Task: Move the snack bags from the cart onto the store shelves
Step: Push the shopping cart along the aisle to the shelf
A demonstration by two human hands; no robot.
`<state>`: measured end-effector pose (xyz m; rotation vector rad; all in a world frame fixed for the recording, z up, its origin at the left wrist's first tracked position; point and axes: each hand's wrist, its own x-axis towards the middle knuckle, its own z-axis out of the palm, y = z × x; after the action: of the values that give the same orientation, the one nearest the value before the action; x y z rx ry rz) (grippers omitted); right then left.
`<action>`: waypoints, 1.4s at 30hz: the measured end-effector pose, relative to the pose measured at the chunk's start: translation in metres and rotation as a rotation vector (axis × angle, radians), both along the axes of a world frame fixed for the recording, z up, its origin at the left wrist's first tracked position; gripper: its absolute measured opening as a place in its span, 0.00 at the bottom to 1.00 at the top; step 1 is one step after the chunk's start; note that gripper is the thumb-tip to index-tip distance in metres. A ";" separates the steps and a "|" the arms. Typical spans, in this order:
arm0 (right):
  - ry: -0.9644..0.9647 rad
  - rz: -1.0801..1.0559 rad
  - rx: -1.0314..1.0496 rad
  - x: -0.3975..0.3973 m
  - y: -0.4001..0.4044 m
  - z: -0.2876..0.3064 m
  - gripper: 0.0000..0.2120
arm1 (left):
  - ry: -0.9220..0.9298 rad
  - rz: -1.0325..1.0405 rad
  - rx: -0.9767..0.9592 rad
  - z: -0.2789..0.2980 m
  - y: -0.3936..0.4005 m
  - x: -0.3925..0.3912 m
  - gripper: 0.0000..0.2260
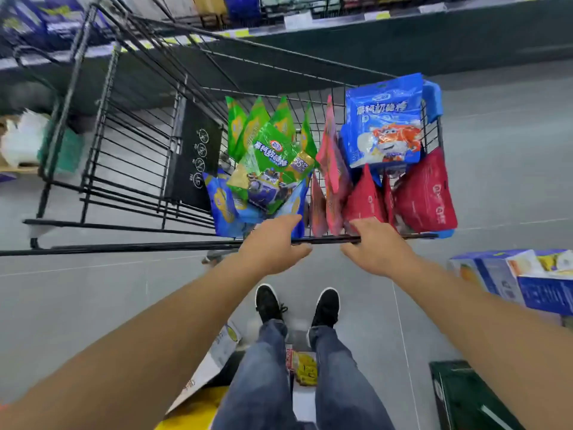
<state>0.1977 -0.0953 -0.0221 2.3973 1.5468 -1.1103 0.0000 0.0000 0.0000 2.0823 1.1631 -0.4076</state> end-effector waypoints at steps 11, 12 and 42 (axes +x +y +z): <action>-0.145 0.012 0.154 0.030 -0.027 -0.036 0.15 | 0.194 -0.060 0.410 -0.038 -0.026 0.019 0.13; -0.150 0.023 0.176 0.031 -0.026 -0.038 0.14 | 0.190 -0.056 0.413 -0.041 -0.026 0.020 0.13; -0.207 0.001 0.385 0.030 0.175 -0.058 0.13 | 0.236 0.069 0.521 -0.052 0.159 0.023 0.11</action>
<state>0.2273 0.0797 -0.0806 2.6386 1.8223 -0.5779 0.0230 0.1587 -0.0518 2.4724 1.6114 -0.3499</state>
